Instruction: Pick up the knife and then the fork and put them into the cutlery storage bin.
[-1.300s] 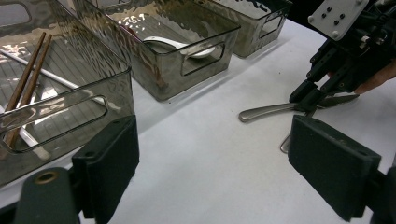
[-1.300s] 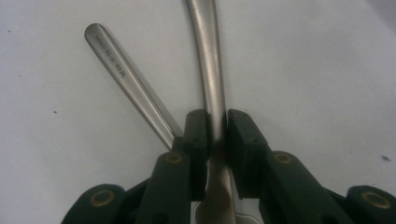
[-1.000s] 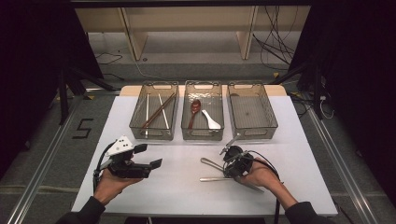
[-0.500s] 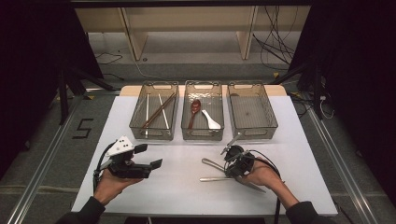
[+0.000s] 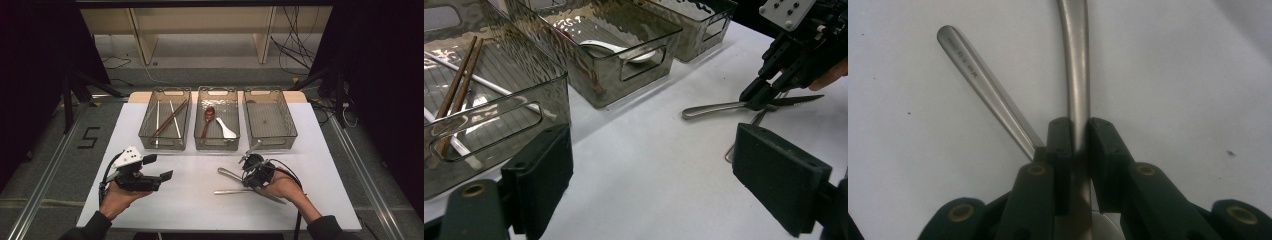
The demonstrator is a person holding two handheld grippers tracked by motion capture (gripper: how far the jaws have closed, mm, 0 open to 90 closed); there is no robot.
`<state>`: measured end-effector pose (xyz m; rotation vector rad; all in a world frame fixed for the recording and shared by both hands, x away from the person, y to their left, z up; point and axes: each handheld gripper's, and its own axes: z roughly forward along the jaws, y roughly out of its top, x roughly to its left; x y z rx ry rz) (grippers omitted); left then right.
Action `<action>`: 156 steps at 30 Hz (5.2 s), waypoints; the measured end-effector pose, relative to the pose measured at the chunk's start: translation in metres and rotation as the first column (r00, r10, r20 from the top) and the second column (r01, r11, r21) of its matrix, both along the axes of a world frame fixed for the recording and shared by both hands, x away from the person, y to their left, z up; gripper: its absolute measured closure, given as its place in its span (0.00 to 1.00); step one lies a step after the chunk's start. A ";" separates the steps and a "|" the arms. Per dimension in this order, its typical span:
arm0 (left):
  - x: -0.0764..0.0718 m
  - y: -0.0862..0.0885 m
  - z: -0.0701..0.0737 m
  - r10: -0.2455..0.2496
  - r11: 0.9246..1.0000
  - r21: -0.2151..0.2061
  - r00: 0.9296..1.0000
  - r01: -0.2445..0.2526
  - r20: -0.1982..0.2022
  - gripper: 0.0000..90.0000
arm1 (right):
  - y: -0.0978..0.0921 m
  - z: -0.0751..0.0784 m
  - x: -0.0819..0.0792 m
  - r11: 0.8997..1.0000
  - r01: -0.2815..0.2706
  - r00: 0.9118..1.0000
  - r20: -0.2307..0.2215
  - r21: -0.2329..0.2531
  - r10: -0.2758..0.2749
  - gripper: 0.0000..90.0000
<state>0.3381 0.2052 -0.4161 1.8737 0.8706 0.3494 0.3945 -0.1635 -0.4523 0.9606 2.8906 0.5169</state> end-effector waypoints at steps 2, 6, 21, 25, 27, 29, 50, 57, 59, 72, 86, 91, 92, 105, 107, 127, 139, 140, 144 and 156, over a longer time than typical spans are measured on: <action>0.000 0.000 0.000 -0.001 1.000 0.000 1.000 0.001 0.002 0.18 | -0.001 0.001 0.000 1.000 0.006 1.000 0.005 0.003 -0.006 0.90; 0.000 0.000 0.000 0.001 1.000 -0.002 1.000 -0.001 0.000 0.18 | -0.002 0.003 0.001 1.000 0.013 1.000 0.006 0.010 -0.013 0.90; 0.000 0.002 0.001 0.001 1.000 0.002 1.000 -0.001 0.004 0.18 | -0.010 0.013 0.003 0.996 0.052 0.998 0.026 0.067 -0.054 0.90; 0.000 0.002 0.001 0.003 1.000 0.004 1.000 -0.003 0.004 0.18 | -0.014 0.019 0.005 0.994 0.064 0.997 0.030 0.089 -0.067 0.90; 0.000 0.002 0.000 0.003 1.000 0.003 1.000 -0.003 0.004 0.18 | -0.017 0.022 0.007 0.993 0.069 0.997 0.035 0.100 -0.073 0.90; 0.000 0.001 0.000 0.002 1.000 0.003 1.000 -0.002 0.004 0.18 | -0.019 0.027 0.008 0.991 0.072 0.996 0.044 0.110 -0.077 0.90; 0.000 0.002 0.000 0.011 1.000 -0.002 1.000 -0.011 0.003 0.18 | -0.047 0.088 0.049 0.957 0.178 0.962 0.162 0.229 -0.218 0.90; 0.000 0.002 0.000 0.007 1.000 0.001 1.000 -0.007 0.002 0.18 | -0.059 0.107 0.085 0.921 0.270 0.935 0.153 0.280 -0.320 0.90; 0.000 0.002 0.000 0.008 1.000 -0.003 1.000 -0.008 0.003 0.18 | -0.064 0.109 0.098 0.910 0.303 0.924 0.148 0.282 -0.353 0.90; 0.000 0.002 0.000 0.002 1.000 -0.004 1.000 -0.002 0.002 0.18 | -0.088 0.106 0.156 0.827 0.476 0.855 0.064 0.299 -0.515 0.90; -0.001 0.002 0.000 0.000 1.000 -0.005 1.000 0.000 0.004 0.18 | -0.080 0.105 0.178 0.797 0.537 0.816 0.070 0.278 -0.574 0.90; -0.001 0.002 0.000 -0.001 1.000 -0.006 1.000 0.001 0.003 0.18 | -0.080 0.102 0.184 0.792 0.549 0.808 0.070 0.269 -0.584 0.90; -0.001 0.002 0.000 -0.002 1.000 -0.007 1.000 0.002 0.003 0.18 | -0.080 0.102 0.185 0.792 0.550 0.808 0.071 0.265 -0.585 0.90; -0.002 0.002 0.000 -0.005 1.000 -0.008 1.000 0.005 0.002 0.18 | -0.077 0.092 0.196 0.775 0.581 0.786 0.077 0.249 -0.614 0.88; -0.002 0.002 0.000 -0.006 1.000 -0.007 1.000 0.006 0.003 0.18 | -0.077 0.092 0.197 0.766 0.590 0.778 0.076 0.256 -0.624 0.77; -0.003 0.004 0.001 0.001 1.000 -0.006 1.000 -0.001 0.006 0.18 | -0.058 0.117 0.149 0.850 0.374 0.884 0.135 0.370 -0.448 0.47; -0.003 0.006 0.001 0.012 1.000 -0.017 1.000 -0.011 0.007 0.18 | -0.045 0.109 0.076 0.896 0.186 0.949 0.164 0.403 -0.270 0.38; -0.003 0.006 0.001 0.011 1.000 -0.017 1.000 -0.011 0.006 0.18 | -0.045 0.108 0.071 0.897 0.176 0.951 0.164 0.404 -0.261 0.37; -0.003 0.005 0.001 0.013 1.000 -0.017 1.000 -0.013 0.007 0.18 | -0.043 0.098 0.053 0.908 0.145 0.961 0.162 0.392 -0.223 0.37; -0.004 0.007 0.001 0.013 1.000 -0.020 1.000 -0.013 0.011 0.18 | -0.035 0.075 0.022 0.933 0.098 0.980 0.131 0.346 -0.151 0.34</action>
